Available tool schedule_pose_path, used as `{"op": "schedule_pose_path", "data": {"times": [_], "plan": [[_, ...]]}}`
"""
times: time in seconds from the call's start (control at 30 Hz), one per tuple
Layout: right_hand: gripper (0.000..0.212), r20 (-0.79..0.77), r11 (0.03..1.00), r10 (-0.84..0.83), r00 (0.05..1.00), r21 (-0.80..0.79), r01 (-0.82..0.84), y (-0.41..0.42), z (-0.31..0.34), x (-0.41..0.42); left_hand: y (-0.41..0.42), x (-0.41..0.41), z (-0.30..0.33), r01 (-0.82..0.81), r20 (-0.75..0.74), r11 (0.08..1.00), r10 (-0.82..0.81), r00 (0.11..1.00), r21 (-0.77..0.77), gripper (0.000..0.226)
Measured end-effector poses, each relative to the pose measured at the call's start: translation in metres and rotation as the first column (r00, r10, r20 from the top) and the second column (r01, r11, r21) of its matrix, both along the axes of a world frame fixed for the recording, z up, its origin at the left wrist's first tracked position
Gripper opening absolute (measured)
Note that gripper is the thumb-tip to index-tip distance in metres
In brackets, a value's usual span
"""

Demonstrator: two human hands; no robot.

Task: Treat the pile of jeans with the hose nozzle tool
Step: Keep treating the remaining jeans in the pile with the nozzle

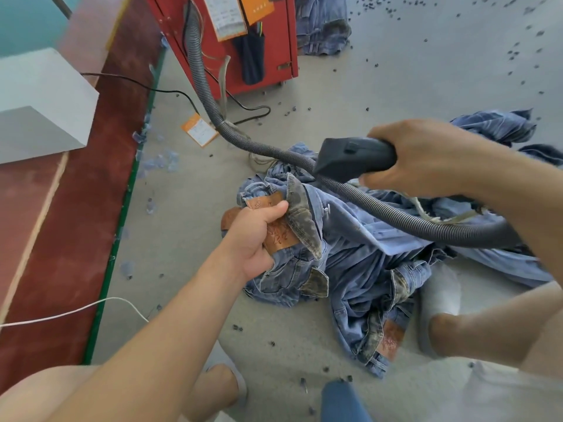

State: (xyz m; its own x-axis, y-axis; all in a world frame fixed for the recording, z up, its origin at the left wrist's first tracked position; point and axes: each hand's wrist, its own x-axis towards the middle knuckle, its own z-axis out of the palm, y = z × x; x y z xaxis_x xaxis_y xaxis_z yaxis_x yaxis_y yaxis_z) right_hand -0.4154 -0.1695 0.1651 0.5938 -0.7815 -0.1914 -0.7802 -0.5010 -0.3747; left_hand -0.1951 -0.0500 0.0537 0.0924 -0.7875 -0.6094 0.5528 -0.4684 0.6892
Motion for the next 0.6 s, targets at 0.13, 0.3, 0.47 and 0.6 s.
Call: {"op": "schedule_pose_path", "data": {"times": [0.13,0.3,0.47,0.6], "plan": [[0.010,-0.026,0.982,0.026,0.999,0.186,-0.021,0.004,-0.008,0.012,0.005,-0.006,-0.001,0.134,0.121,0.991,-0.131,0.984,-0.018,0.023],[0.014,0.224,0.959,-0.151,0.963,0.268,0.088,0.001,-0.008,0.022,0.005,-0.006,0.004,0.135,-0.054,0.989,-0.138,0.989,-0.055,0.028],[0.018,0.210,0.968,-0.188,0.959,0.205,0.145,-0.009,-0.003,-0.001,-0.008,0.025,0.010,-0.045,-0.338,0.994,0.009,0.941,-0.097,0.044],[0.018,0.110,0.984,-0.087,0.990,0.168,0.068,-0.005,-0.012,-0.011,-0.010,0.036,0.013,-0.001,-0.339,0.993,-0.040,0.940,-0.121,0.059]]}}
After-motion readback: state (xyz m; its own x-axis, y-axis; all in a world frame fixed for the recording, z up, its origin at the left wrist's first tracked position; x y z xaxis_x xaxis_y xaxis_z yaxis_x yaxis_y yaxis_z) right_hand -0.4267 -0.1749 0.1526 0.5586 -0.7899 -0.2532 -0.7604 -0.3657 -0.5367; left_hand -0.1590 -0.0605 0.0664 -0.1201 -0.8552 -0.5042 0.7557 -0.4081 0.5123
